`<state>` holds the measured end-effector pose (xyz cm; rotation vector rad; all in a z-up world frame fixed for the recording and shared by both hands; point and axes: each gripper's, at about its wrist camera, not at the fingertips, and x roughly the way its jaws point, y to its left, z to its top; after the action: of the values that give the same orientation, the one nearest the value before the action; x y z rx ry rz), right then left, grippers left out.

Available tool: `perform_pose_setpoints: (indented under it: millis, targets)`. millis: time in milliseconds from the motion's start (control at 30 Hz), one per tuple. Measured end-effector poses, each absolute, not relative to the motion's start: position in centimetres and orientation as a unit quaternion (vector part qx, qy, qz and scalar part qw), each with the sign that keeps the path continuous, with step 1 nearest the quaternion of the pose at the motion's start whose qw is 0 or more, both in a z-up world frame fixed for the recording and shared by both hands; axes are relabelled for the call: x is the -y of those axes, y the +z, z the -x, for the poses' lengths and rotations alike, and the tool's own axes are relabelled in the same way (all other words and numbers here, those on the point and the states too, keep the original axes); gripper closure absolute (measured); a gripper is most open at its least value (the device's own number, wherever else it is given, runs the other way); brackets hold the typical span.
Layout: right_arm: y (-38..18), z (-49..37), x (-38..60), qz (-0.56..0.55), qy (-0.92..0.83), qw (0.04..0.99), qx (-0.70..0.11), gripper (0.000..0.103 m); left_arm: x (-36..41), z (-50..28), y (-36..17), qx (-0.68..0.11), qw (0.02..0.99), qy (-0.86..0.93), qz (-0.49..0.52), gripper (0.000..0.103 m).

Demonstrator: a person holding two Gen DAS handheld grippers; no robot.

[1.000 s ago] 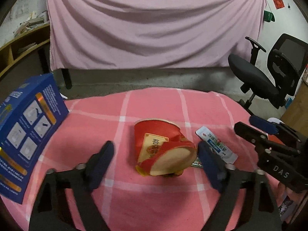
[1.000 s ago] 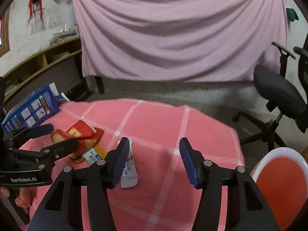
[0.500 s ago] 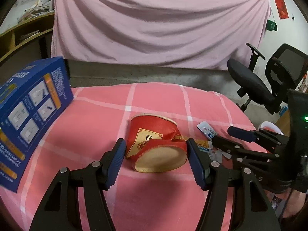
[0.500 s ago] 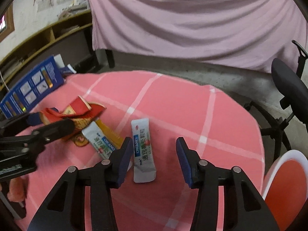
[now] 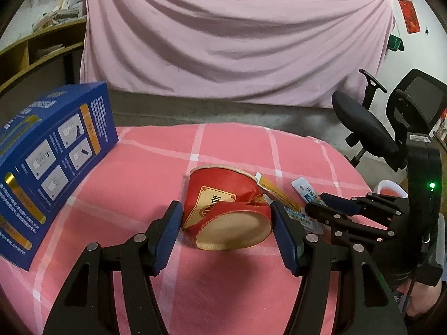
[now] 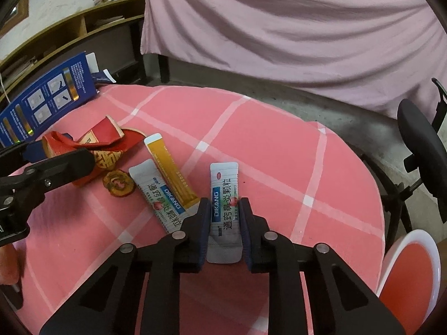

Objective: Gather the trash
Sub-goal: 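Grasp red paper cup with left tool while right tool grasps white sachet, then carry the red cup and white sachet over the bucket with both tools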

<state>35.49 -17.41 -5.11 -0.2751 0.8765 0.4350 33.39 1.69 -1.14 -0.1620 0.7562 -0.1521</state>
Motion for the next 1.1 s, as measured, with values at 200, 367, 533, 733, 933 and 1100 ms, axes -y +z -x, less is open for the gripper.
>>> perform_pose_setpoints:
  millis: [200,367,533,733,933,1100]
  targets:
    - [-4.2,-34.5,17.7,0.122,0.207,0.889,-0.391,0.085,-1.2,-32.2,-0.5,-0.338,0.936,-0.076,0.066,0.045]
    - [-1.9,-31.6,18.7,0.109,0.200,0.926,-0.301,0.085,-1.1,-30.5,0.3,-0.294,0.951,-0.076,0.058,0.045]
    - [0.2,-28.3,20.5,0.079,0.201,0.954,-0.205,0.085,-1.1,-28.0,1.2,-0.224,0.968,-0.087,0.067,0.045]
    - [2.1,-25.3,22.6,0.046,0.193,0.974,-0.108,0.085,-0.3,-25.0,2.0,-0.152,0.983,-0.088,0.053,0.045]
    - [3.4,-22.9,25.0,0.018,0.164,0.985,-0.047,0.085,0.9,-22.5,3.2,-0.081,0.991,-0.094,0.051,0.045]
    - [4.1,-21.1,27.3,0.013,0.133,0.991,-0.018,0.085,2.8,-20.9,3.9,-0.046,0.993,-0.100,0.037,0.045]
